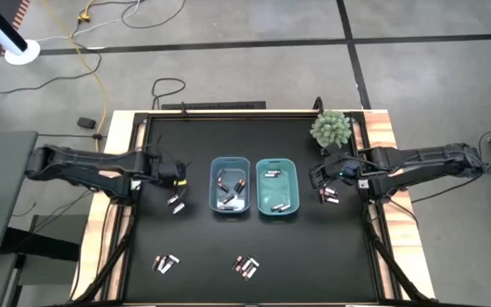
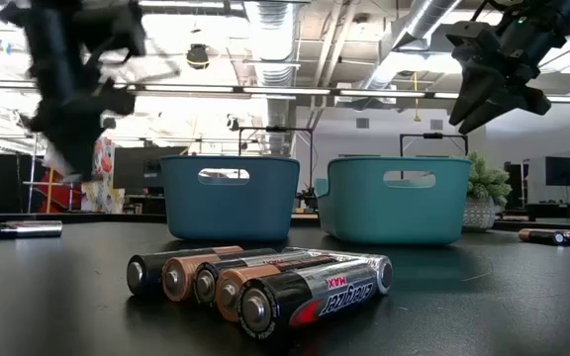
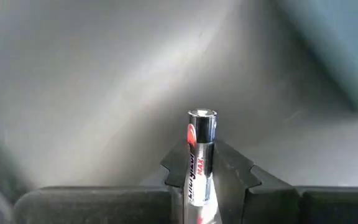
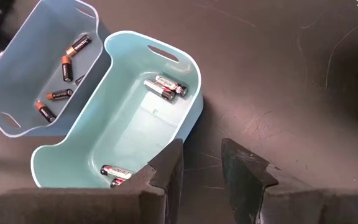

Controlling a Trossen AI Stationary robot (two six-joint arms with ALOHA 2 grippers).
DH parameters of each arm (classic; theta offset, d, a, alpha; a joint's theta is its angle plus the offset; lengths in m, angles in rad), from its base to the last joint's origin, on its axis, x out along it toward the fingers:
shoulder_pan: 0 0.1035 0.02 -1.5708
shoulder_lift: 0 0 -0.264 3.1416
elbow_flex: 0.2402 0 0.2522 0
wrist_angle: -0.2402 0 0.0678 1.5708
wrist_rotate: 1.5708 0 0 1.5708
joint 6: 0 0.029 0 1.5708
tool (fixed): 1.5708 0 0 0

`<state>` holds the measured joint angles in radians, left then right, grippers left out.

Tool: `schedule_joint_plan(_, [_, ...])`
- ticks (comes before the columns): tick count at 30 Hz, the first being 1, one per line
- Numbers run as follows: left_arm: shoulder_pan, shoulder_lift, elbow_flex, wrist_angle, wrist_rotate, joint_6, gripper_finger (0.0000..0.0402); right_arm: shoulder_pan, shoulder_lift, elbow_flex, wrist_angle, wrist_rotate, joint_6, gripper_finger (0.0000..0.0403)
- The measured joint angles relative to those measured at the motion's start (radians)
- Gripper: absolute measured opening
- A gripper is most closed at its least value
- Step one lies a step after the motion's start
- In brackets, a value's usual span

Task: Sort batteries
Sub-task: Put the white battery into the green bin, then put the black battery into the blue bin

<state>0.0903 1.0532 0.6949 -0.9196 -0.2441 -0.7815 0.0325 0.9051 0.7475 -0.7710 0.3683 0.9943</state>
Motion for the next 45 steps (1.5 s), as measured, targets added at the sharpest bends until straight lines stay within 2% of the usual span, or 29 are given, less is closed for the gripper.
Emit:
schedule_joint_plan(4, [0.038, 0.043, 0.177, 0.014, -0.044, 0.139, 0.0038, 0.000, 0.000, 0.000, 0.001, 0.000, 0.000, 0.0127])
schedule_joint_plan(7, [0.062, 0.134, 0.337, 0.025, -0.051, 0.262, 0.0038, 0.000, 0.000, 0.000, 0.002, 0.000, 0.000, 0.0127])
schedule_joint_plan(13, [0.072, 0.447, 0.691, 0.034, -0.048, 0.495, 0.0038, 0.000, 0.000, 0.000, 0.002, 0.000, 0.003, 0.0127])
schedule_joint_plan(16, [0.064, 0.609, 0.870, 0.066, 0.005, 0.589, 0.0038, 0.000, 0.000, 0.000, 0.002, 0.000, 0.003, 0.0127])
schedule_joint_plan(22, [0.047, 0.890, 1.143, 0.086, 0.116, 0.643, 0.0041, 0.000, 0.000, 0.000, 0.002, 0.000, 0.003, 0.0127])
schedule_joint_plan(27, [0.006, 1.071, 1.236, 0.114, 0.235, 0.642, 0.0040, 0.000, 0.000, 0.000, 0.002, 0.000, 0.003, 0.0127])
schedule_joint_plan(32, [-0.024, 1.171, 1.282, 0.127, 0.246, 0.631, 0.0041, 0.000, 0.000, 0.000, 0.002, 0.000, -0.001, 0.0127])
schedule_joint_plan(35, [-0.026, 1.195, 1.286, 0.153, 0.260, 0.626, 0.0050, 0.000, 0.000, 0.000, 0.001, 0.000, -0.001, 0.0127])
schedule_joint_plan(39, [-0.027, 1.208, 1.284, 0.166, 0.327, 0.608, 0.0072, 0.000, 0.000, 0.000, -0.002, 0.000, -0.001, 0.0127])
schedule_joint_plan(45, [-0.024, 1.207, 1.284, 0.171, 0.329, 0.586, 0.0113, 0.000, 0.000, 0.000, -0.002, 0.000, -0.001, 0.0127])
